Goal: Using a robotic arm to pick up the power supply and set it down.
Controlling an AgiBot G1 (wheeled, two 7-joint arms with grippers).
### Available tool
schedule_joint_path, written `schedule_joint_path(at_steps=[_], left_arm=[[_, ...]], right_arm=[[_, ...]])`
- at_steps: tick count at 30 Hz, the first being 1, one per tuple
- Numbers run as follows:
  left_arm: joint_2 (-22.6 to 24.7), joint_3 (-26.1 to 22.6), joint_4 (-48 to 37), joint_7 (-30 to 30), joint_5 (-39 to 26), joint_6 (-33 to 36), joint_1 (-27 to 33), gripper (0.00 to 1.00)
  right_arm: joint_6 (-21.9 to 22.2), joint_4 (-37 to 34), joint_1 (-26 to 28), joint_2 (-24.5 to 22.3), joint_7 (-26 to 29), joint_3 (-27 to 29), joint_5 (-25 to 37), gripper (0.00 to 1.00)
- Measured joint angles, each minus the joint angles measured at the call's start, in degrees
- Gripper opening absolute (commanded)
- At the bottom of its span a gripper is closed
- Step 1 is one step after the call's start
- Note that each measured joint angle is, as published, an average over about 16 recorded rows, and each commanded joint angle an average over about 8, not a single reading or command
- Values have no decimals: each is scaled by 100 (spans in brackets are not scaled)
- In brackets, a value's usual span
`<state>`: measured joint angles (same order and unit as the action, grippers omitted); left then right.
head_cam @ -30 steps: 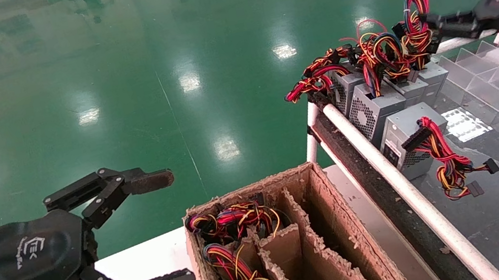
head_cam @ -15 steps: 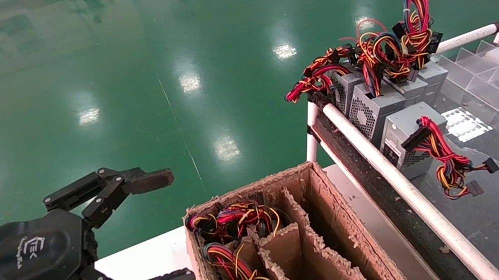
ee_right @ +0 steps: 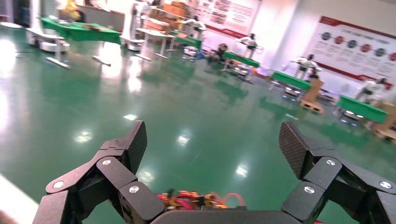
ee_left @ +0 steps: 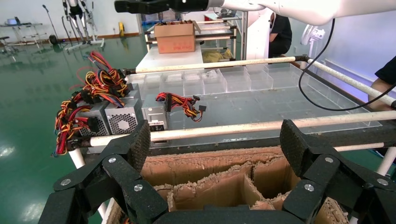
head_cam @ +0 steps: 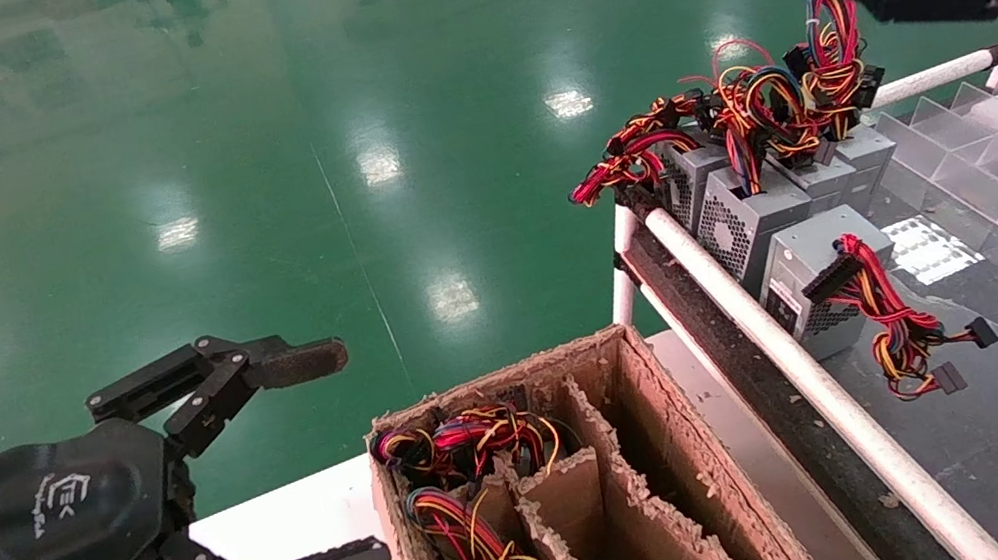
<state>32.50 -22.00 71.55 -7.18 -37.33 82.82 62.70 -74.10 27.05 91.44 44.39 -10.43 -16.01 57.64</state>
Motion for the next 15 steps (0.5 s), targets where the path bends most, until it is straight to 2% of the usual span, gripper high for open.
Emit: schedule_joint_path(at_steps=[8, 15], left_arm=[[0, 0, 0, 0, 0, 0, 0, 100], [0, 0, 0, 0, 0, 0, 0, 100]], right_arm=[[-245, 982, -631, -198, 447, 0, -333, 100], [-352, 1413, -907, -284, 643, 0, -479, 100]])
